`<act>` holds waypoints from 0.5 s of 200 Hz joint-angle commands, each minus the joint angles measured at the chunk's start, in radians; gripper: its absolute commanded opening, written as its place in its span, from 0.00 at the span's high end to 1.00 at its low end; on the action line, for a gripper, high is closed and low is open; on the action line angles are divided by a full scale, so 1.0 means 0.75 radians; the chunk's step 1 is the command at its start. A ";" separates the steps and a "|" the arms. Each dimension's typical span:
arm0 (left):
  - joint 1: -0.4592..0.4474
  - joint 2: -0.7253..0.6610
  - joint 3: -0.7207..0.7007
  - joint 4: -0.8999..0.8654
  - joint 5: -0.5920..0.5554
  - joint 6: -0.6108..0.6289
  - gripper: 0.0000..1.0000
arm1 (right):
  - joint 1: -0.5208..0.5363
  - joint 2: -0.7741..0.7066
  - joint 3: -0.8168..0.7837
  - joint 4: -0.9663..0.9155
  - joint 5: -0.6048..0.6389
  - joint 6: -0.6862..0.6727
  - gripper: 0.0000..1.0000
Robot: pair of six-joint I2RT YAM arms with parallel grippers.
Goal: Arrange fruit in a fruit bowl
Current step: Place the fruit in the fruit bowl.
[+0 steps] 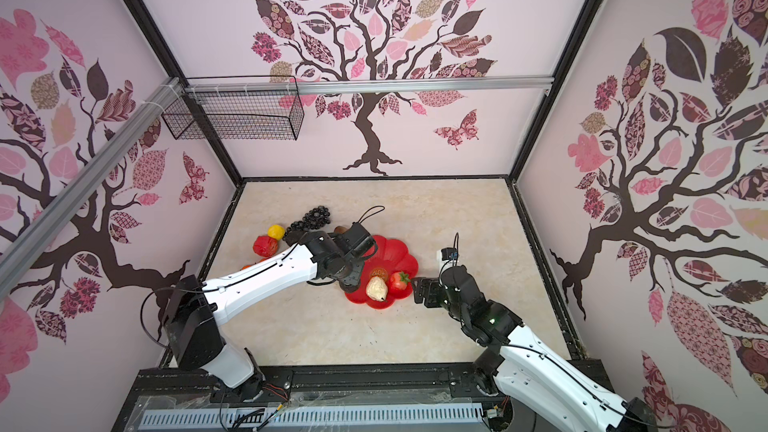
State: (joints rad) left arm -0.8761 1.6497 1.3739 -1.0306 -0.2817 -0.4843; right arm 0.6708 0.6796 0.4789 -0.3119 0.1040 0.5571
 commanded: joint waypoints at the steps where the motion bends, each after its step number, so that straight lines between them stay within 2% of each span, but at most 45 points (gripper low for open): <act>1: -0.006 0.028 0.081 0.009 0.026 0.026 1.00 | -0.003 -0.024 -0.021 -0.018 -0.020 0.017 0.11; 100: -0.005 0.163 0.102 0.077 -0.033 0.014 1.00 | -0.002 -0.053 -0.047 -0.025 -0.037 0.024 0.11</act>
State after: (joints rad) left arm -0.8761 1.7477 1.3972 -0.9901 -0.2775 -0.4744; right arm 0.6708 0.6510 0.4427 -0.3176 0.0772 0.5694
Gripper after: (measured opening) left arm 0.080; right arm 0.892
